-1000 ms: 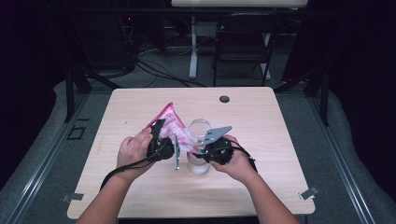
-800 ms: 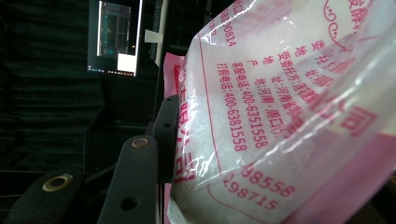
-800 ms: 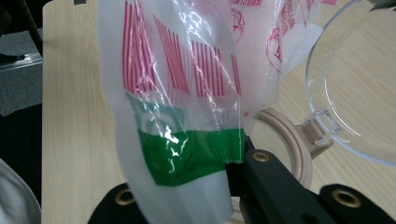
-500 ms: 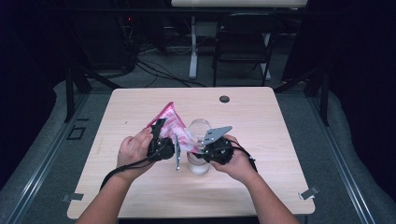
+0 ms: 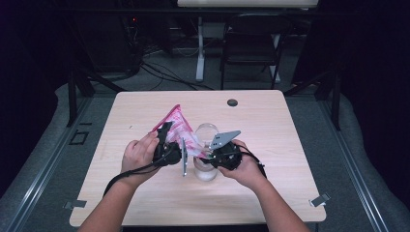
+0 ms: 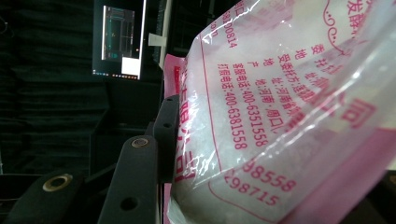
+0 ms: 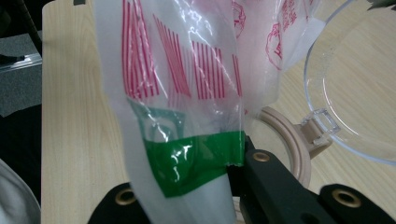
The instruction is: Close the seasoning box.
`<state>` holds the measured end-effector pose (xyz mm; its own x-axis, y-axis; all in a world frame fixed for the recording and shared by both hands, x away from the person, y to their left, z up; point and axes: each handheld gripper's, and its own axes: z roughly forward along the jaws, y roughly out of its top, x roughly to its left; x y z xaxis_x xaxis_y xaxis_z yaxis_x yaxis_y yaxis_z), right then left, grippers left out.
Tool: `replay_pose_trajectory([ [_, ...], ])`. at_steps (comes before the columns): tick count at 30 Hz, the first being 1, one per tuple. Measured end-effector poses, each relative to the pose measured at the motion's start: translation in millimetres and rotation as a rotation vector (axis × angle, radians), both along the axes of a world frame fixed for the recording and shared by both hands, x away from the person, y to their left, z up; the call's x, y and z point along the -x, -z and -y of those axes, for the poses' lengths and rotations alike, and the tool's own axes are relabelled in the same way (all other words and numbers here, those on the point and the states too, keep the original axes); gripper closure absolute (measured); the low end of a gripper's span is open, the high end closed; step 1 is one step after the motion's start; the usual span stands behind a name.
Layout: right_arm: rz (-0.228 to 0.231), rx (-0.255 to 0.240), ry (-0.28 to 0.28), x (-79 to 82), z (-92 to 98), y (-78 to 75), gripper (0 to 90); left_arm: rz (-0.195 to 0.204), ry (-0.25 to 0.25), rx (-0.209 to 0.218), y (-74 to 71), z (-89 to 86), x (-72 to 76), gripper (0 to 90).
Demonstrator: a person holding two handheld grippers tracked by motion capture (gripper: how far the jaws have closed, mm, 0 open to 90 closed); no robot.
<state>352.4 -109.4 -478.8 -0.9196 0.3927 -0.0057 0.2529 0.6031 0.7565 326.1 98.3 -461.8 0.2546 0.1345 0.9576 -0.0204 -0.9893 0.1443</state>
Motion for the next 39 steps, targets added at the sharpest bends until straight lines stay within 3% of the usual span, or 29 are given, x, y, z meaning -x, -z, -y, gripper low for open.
replay_pose_trajectory([
  [39, -0.001, 0.000, 0.004, -0.9, 0.9, 0.7, 90.0, 0.027, 0.023, -0.016, -3.1, 2.5, 1.1, 62.6],
])
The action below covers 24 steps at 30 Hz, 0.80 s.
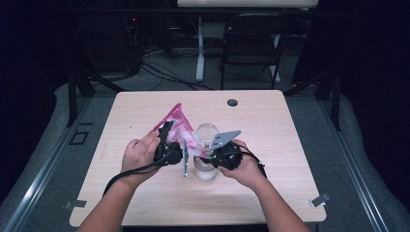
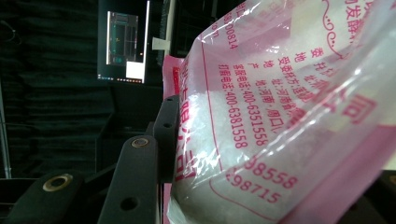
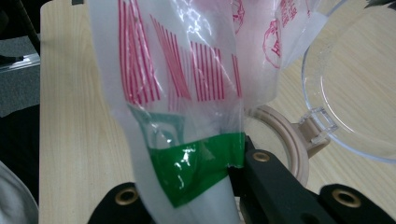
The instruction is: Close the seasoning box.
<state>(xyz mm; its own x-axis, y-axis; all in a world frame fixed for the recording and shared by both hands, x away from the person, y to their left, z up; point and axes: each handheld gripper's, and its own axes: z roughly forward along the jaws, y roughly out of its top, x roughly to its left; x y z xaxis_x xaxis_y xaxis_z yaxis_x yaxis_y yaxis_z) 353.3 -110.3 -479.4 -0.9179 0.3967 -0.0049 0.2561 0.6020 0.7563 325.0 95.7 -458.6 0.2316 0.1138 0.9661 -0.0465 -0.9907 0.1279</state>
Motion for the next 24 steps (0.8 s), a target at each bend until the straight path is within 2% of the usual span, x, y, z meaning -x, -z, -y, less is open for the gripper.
replay_pose_trajectory([
  [8, 0.000, 0.001, -0.001, -0.5, 0.2, 0.6, 90.0, 0.005, -0.004, -0.016, -2.1, 1.7, 1.4, 62.7],
  [24, -0.008, 0.001, 0.005, -1.8, 1.2, 2.5, 90.0, 0.009, 0.006, -0.020, -1.4, 3.8, 2.1, 62.7],
])
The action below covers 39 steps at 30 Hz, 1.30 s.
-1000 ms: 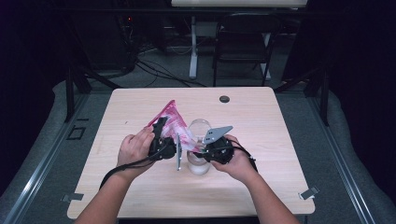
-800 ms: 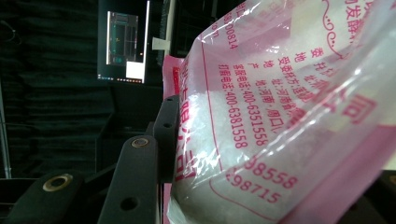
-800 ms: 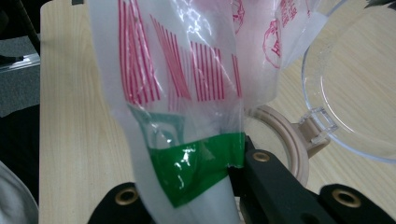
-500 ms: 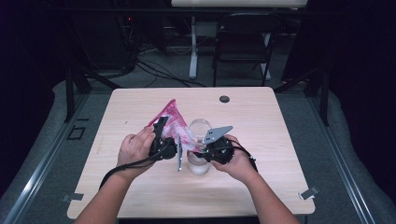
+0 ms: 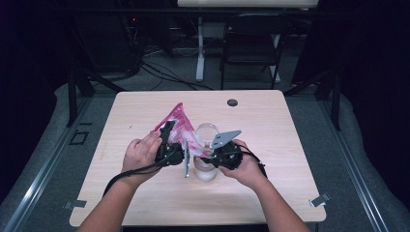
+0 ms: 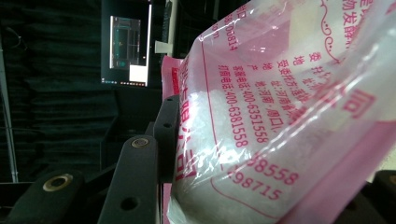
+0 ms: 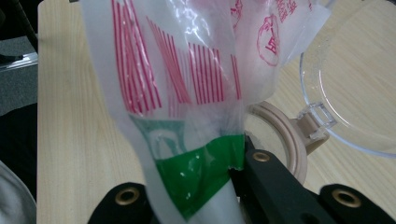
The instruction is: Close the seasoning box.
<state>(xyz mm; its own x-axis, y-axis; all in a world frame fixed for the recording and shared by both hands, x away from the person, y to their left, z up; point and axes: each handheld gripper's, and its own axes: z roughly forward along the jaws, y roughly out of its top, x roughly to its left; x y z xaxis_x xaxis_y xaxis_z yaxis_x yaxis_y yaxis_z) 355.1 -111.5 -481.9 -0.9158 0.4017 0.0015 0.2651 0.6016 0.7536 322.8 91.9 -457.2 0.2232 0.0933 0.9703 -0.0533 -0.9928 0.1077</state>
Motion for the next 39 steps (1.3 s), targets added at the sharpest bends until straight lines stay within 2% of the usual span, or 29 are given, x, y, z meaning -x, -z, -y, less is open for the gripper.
replay_pose_trajectory([
  [24, -0.002, 0.011, 0.000, -1.7, 0.4, 2.6, 90.0, 0.000, 0.008, -0.010, 1.2, 1.8, 0.4, 62.7],
  [39, -0.003, 0.006, 0.003, -1.8, 0.3, 3.4, 90.0, -0.002, 0.013, -0.048, -2.3, 3.6, -0.1, 62.7],
])
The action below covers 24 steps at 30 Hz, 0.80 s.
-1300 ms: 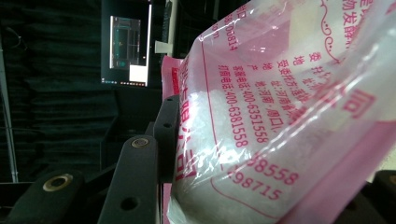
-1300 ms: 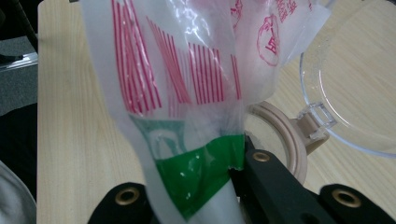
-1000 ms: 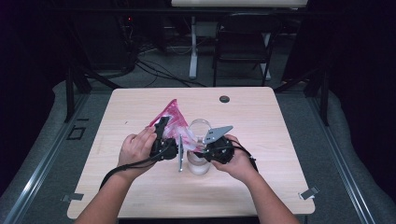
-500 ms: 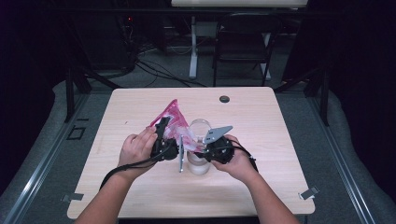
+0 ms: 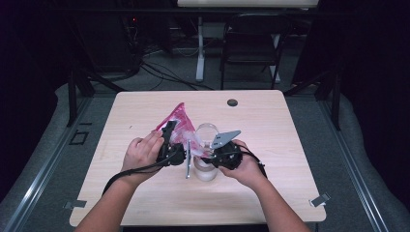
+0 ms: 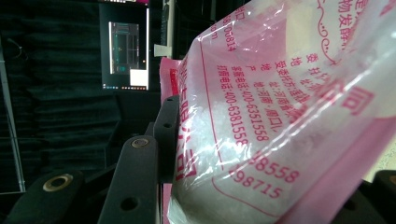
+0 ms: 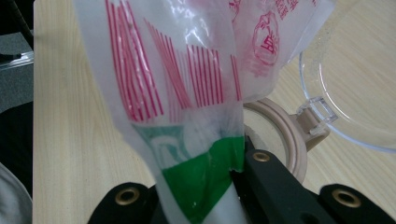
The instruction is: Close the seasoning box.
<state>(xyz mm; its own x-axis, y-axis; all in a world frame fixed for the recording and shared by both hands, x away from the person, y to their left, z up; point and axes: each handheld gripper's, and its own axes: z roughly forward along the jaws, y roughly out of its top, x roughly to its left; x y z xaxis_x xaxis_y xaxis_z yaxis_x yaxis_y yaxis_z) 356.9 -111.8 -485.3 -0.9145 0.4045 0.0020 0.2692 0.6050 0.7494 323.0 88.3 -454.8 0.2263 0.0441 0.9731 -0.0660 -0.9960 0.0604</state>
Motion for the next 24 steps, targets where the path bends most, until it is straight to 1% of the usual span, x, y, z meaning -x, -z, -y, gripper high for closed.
replay_pose_trajectory([
  [3, 0.001, 0.002, 0.001, -0.1, 0.1, 0.0, 90.0, -0.010, -0.003, -0.003, -0.2, 0.5, -0.2, 62.7],
  [6, 0.001, 0.004, -0.001, -0.4, 0.4, -0.2, 90.0, -0.009, -0.004, -0.013, -0.9, 1.1, 0.1, 62.7],
  [8, -0.001, 0.003, 0.002, -0.3, 0.5, -0.2, 90.0, -0.002, 0.002, -0.021, -1.5, 1.5, -0.1, 62.6],
  [10, -0.004, 0.004, 0.003, -0.4, 0.7, -0.2, 90.0, -0.010, -0.001, -0.020, -1.2, 1.9, 0.5, 62.6],
  [11, -0.005, 0.004, 0.002, -0.5, 0.9, -0.1, 90.0, -0.003, 0.000, -0.029, -1.8, 2.4, 0.8, 62.7],
  [12, -0.007, 0.002, 0.004, -0.4, 0.9, 0.2, 90.0, -0.007, 0.003, -0.024, -1.0, 2.5, 0.9, 62.6],
  [17, -0.010, 0.006, 0.004, -1.2, 1.5, 1.2, 90.0, -0.006, 0.004, -0.038, -0.9, 3.6, 0.6, 62.6],
  [23, -0.014, 0.006, 0.009, -1.3, 1.1, 3.1, 90.0, -0.023, -0.004, -0.048, 0.3, 4.2, -0.3, 62.4],
  [24, -0.014, 0.009, 0.008, -1.5, 1.2, 3.1, 90.0, -0.021, -0.002, -0.051, 0.3, 4.5, -0.2, 62.4],
])
